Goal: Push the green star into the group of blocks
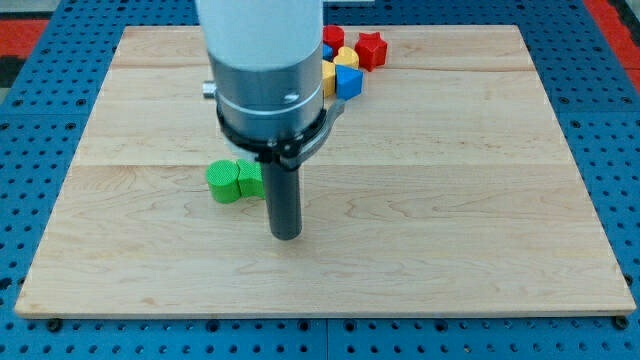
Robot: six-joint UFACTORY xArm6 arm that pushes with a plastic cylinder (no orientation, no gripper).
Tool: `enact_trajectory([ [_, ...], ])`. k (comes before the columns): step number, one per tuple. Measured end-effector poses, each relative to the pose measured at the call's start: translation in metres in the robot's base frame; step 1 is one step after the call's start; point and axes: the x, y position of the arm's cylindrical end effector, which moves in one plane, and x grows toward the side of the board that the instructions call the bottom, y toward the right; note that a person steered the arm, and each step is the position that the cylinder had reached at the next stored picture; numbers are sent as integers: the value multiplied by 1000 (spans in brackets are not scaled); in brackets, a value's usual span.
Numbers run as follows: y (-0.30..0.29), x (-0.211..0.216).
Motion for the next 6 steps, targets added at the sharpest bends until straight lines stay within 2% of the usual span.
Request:
enact_trajectory([
  [2,-104,-20],
  [4,-79,-54],
  [5,-35,-57],
  [6,14,-80],
])
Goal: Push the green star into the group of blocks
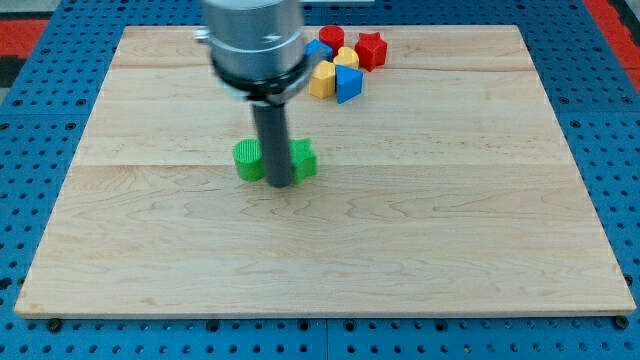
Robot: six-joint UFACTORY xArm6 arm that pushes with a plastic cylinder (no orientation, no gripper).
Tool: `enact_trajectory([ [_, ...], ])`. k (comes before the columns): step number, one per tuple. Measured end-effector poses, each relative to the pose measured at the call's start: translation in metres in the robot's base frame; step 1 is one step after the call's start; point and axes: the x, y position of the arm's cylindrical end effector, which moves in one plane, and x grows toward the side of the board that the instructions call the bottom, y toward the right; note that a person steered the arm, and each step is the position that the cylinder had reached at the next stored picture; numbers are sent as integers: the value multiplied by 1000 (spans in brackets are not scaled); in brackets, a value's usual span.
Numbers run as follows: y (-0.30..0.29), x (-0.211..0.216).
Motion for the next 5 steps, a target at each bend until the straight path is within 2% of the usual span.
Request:
enact_trajectory([
  [3,72,-67],
  [5,11,-67],
])
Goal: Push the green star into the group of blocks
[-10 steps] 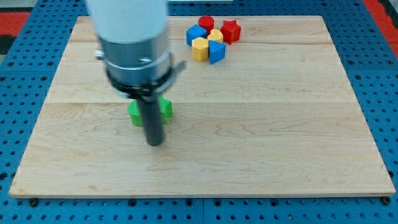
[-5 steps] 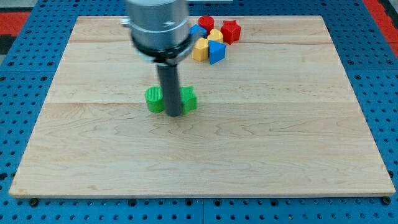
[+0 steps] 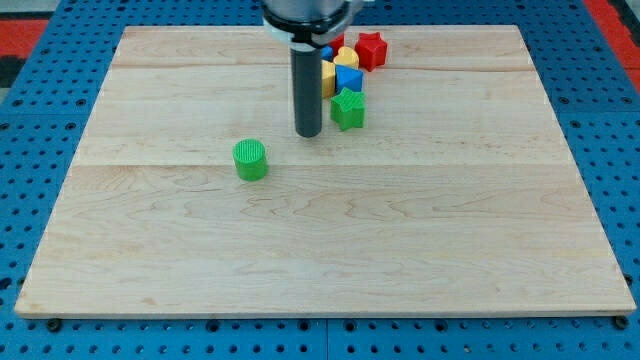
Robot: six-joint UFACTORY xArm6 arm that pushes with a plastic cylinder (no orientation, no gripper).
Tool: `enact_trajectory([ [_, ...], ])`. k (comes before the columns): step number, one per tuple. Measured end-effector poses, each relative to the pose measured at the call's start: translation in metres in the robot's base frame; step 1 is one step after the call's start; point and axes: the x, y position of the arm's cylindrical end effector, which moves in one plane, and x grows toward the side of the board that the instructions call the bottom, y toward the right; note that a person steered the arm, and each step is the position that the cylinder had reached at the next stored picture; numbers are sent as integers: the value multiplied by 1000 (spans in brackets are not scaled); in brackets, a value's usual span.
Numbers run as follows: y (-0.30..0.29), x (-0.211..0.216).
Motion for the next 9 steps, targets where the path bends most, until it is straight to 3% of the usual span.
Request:
enact_trajectory([
  [4,125,-40],
  [7,110,-81],
  [8,115,-73],
  [9,77,13],
])
